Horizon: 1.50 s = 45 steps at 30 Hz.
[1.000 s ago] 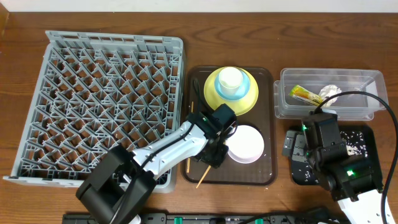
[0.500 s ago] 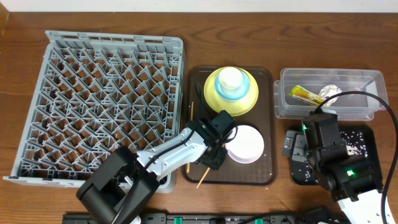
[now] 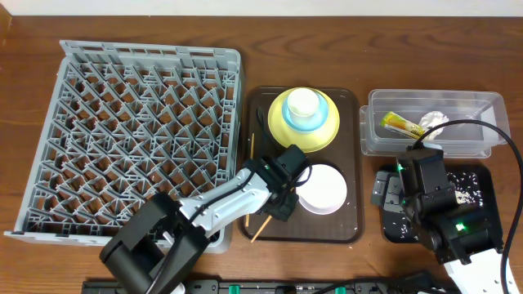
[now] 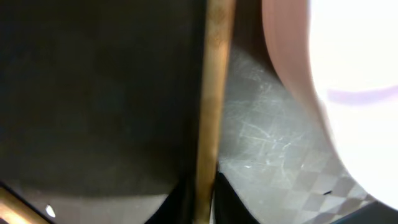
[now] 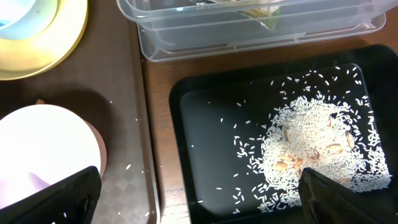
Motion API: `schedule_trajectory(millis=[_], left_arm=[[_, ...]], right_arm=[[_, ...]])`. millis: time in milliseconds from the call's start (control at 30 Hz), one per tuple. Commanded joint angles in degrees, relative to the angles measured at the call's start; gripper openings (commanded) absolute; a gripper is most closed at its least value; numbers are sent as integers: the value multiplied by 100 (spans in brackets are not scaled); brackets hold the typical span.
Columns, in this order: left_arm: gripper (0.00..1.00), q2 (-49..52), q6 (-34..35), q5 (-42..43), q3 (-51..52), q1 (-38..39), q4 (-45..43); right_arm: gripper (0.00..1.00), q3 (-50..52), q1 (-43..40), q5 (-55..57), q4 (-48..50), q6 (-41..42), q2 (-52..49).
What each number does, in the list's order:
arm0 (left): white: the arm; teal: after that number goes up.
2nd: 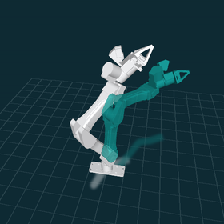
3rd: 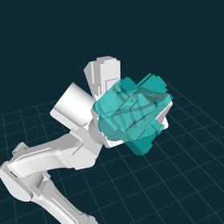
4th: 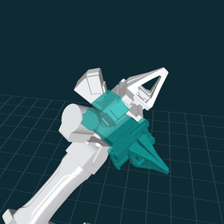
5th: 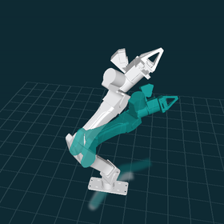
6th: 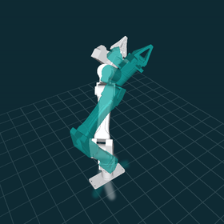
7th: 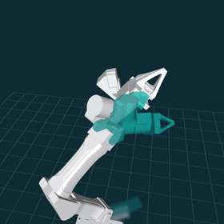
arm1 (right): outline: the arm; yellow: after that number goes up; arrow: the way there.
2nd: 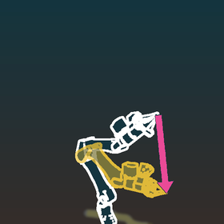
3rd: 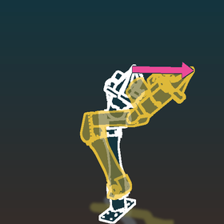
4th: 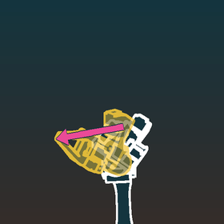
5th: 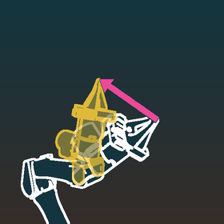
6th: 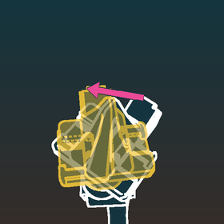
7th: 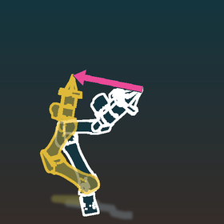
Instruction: Sort waste into correct bins and load items into the dishwasher
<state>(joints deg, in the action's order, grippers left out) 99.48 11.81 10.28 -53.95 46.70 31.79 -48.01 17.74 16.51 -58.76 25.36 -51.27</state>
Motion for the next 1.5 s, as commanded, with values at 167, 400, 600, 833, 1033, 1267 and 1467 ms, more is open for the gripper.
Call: schedule_trajectory(millis=[167,400,600,833,1033,1267,1467], left_arm=[[8,35,-35,-98,118,13,-22],[8,-393,352,-717,-170,-90,-20],[8,-1325,350,-748,-223,-352,26],[8,-2341,345,-1534,-223,-977,376],[8,-2739,310,-1611,-223,-1714,404],[8,-2601,57,-1611,-205,-2441,400],[11,-2374,-39,-1239,-166,-2509,542]], right_arm=[[99,-63,-48,61,0,-15,-11],[99,-63,-48,61,0,-15,-11],[99,-63,-48,61,0,-15,-11],[99,-63,-48,61,0,-15,-11],[99,-63,-48,59,0,-15,-11],[99,-63,-48,61,0,-15,-11],[99,-63,-48,59,0,-15,-11]])
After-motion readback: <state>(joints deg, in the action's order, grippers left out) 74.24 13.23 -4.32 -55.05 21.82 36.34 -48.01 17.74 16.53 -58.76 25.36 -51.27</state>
